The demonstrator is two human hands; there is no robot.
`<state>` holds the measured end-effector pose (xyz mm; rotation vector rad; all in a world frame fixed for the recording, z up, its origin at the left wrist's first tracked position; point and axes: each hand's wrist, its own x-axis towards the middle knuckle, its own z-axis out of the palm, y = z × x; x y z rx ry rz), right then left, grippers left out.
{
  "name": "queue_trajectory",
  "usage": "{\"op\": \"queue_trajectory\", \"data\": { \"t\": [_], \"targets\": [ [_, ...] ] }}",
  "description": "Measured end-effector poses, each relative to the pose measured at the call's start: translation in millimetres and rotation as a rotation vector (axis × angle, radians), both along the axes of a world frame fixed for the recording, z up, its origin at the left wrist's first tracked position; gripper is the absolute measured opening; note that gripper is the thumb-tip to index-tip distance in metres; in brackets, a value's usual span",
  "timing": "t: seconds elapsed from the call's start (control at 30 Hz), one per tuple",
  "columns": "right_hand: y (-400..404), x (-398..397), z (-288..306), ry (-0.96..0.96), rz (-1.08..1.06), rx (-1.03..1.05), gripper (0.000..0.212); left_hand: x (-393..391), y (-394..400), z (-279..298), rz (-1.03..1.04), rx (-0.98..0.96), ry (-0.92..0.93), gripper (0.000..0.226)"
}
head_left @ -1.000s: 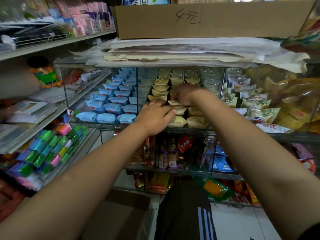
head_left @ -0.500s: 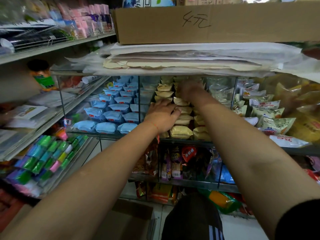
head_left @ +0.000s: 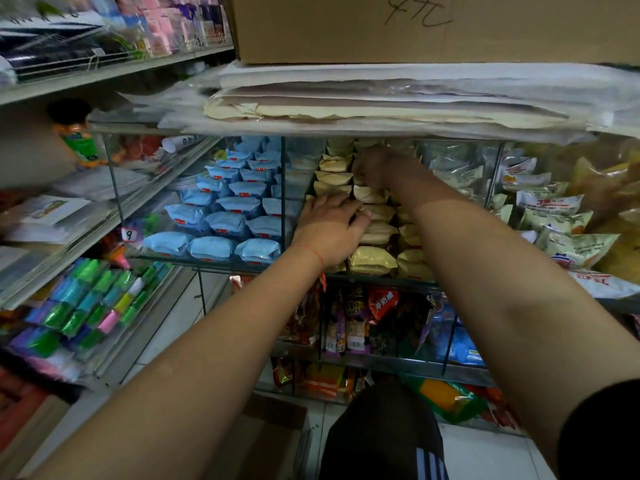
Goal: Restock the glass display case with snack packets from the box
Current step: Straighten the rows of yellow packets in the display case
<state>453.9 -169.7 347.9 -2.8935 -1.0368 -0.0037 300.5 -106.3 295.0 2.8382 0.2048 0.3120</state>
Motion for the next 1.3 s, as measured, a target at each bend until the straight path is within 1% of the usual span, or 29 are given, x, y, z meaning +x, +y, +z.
{"op": "queue_trajectory", "data": {
  "t": [0.13,0.3,0.37,0.5,0.57,0.63,0.73,0.83,0.97,1.03,1.17,1.23,1.3],
  "targets": [
    [2,0,-2,-0.012,-0.018,0.038,0.038,0,0,0,-0.006,-0.01,-0.008,0.049],
    [0,-2,-1,-0.01,-0.026,0.018,0.039,-1,1,-2,-0.012,-0.011,-0.007,0.049],
    [-5,-1,6,-0.03,-0.07,0.027,0.041,-1,2,-2,-0.011,-0.007,0.0,0.05],
    [-25,14,11,-0.149,-0.156,-0.011,0.029,0,2,-1,-0.016,0.007,0.004,0.05],
    [-35,17,6,-0.186,-0.248,0.017,0.035,-2,2,-1,-0.023,0.035,-0.021,0.049],
    [-41,10,2,-0.167,-0.302,0.022,0.037,-3,5,0,-0.022,0.019,-0.068,0.048],
    [-39,-1,-2,-0.127,-0.308,0.062,0.037,-8,7,0,-0.046,-0.026,-0.084,0.048],
    [-37,-7,-4,-0.08,-0.374,0.125,0.033,-18,3,-2,-0.065,-0.02,-0.096,0.048],
    [-39,-6,-6,-0.083,-0.442,0.138,0.032,-22,2,-5,-0.067,-0.001,-0.15,0.047],
    [-40,-8,-4,-0.075,-0.441,0.128,0.033,-21,3,-7,-0.069,0.013,-0.173,0.048],
    [-43,-13,9,-0.097,-0.396,0.161,0.037,-20,2,-9,-0.053,0.036,-0.216,0.061],
    [-46,-16,12,-0.12,-0.33,0.113,0.034,-19,1,-9,-0.05,0.036,-0.211,0.061],
    [-46,-25,12,-0.11,-0.29,0.022,0.032,-18,1,-9,-0.047,0.045,-0.207,0.059]
  ]
}}
